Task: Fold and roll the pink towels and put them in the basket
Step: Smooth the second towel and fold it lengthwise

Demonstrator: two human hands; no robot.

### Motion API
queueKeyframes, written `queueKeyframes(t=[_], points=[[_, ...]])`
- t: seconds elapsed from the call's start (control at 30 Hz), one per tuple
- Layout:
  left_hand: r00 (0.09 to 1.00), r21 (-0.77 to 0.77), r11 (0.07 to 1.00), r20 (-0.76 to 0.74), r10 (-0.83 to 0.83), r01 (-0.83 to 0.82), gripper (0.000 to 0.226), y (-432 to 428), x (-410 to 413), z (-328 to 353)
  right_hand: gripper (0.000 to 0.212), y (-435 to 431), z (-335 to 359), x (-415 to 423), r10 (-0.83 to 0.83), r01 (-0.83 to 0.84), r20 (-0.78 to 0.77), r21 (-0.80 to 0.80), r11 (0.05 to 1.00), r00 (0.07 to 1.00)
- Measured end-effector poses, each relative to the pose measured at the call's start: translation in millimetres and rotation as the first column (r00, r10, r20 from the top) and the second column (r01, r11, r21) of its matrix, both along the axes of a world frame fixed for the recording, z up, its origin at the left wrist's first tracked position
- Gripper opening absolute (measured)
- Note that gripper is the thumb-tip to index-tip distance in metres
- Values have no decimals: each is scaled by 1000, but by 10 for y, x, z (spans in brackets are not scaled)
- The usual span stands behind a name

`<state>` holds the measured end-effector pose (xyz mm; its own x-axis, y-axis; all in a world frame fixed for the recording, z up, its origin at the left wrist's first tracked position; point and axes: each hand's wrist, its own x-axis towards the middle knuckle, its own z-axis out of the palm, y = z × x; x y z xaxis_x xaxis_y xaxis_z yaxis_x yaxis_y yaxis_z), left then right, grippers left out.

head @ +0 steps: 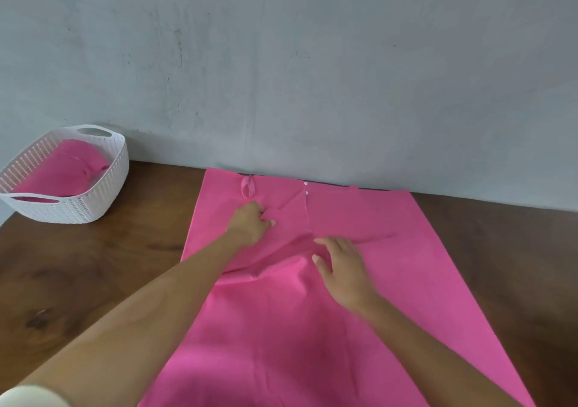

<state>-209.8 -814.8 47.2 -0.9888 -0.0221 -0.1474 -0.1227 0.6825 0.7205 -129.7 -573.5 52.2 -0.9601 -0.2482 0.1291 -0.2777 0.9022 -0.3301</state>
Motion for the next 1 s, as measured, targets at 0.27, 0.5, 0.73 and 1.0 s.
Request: queueKeyframes(t=[0.27,0.5,0.73,1.0], points=[[999,-19,1000,-45,23,-24,39,-375,-164,-41,30,-478,346,-714,79,-78,3,-91,993,997],[993,71,991,19,115,-116,32,-789,-142,-173,26,-1106,403,-1200,245,-234,95,-112,966,965],[982,107,976,6,190,-190,24,-814,-75,-178,31,-1525,276,-1458,338,-352,260,5,936,904],[977,55,976,-24,210,-209,45,-790,-247,-189,42,-1561,205,-1548,248,-346,331,280,896,910]])
